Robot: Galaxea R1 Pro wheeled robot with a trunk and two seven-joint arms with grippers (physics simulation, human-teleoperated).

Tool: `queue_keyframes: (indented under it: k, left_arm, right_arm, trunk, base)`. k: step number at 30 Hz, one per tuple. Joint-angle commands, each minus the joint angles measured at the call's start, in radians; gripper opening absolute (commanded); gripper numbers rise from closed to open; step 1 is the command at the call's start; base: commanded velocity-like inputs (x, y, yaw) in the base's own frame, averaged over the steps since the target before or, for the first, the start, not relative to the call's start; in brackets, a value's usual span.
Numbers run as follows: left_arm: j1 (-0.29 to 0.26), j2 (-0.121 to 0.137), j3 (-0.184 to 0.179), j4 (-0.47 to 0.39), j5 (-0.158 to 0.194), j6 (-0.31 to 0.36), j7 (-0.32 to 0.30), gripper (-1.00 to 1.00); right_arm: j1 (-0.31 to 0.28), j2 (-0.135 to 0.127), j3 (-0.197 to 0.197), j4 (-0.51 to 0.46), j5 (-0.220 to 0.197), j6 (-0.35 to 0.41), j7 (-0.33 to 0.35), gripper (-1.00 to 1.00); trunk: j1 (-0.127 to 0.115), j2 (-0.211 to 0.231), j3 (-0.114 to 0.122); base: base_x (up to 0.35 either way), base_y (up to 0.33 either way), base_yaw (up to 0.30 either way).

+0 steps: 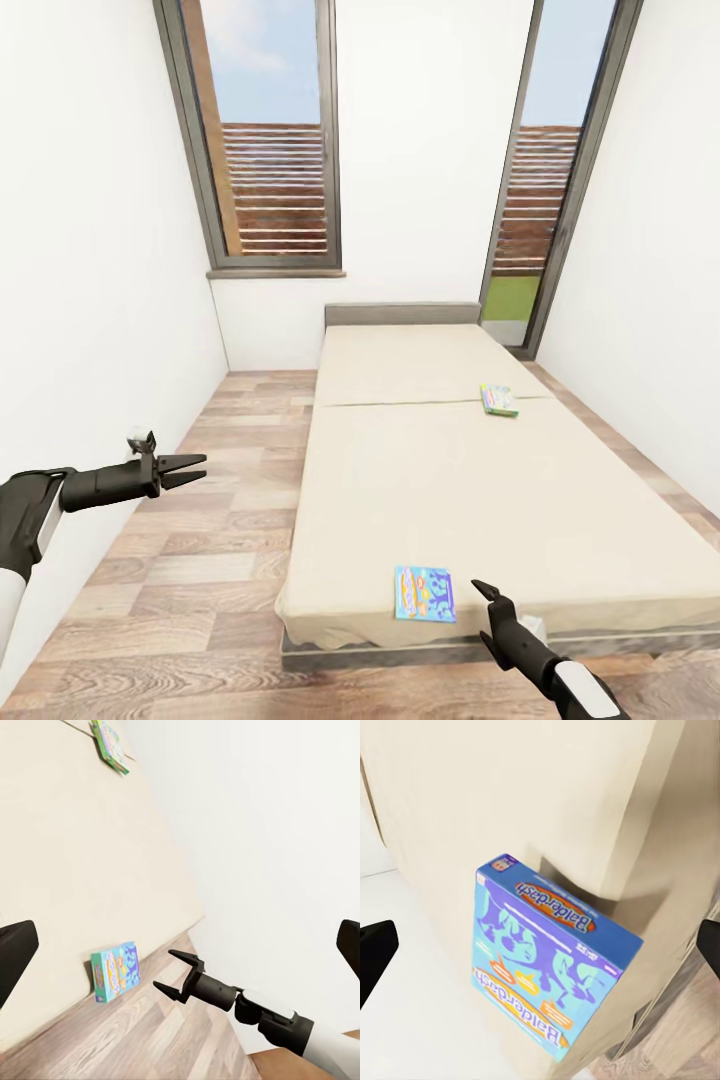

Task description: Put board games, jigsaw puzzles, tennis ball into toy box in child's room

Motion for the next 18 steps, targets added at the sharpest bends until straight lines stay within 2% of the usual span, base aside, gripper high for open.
queue_keyframes:
  k: [1,7,18]
  left_arm:
    - [0.0,0.0,0.001,0.0,-0.005,0.01,-0.006,1.0]
    - [0.0,0.0,0.001,0.0,-0.005,0.01,-0.006,1.0]
    - [0.0,0.0,0.001,-0.001,-0.005,0.012,-0.006,1.0]
  right_arm:
    - [-0.001,0.001,-0.006,0.0,-0.003,0.008,0.001,1.0]
    - [-0.001,0.008,-0.003,-0.001,-0.003,0.009,-0.001,1.0]
    - [-0.001,0.016,0.001,-0.001,-0.003,0.027,-0.009,1.0]
  trunk:
    - [0.004,-0.008,-0.004]
    - [0.027,-0.05,-0.023]
    - [0.027,-0.05,-0.023]
  base:
    - [0.0,0.0,0.0]
    - [0.0,0.0,0.0]
    - [0.0,0.0,0.0]
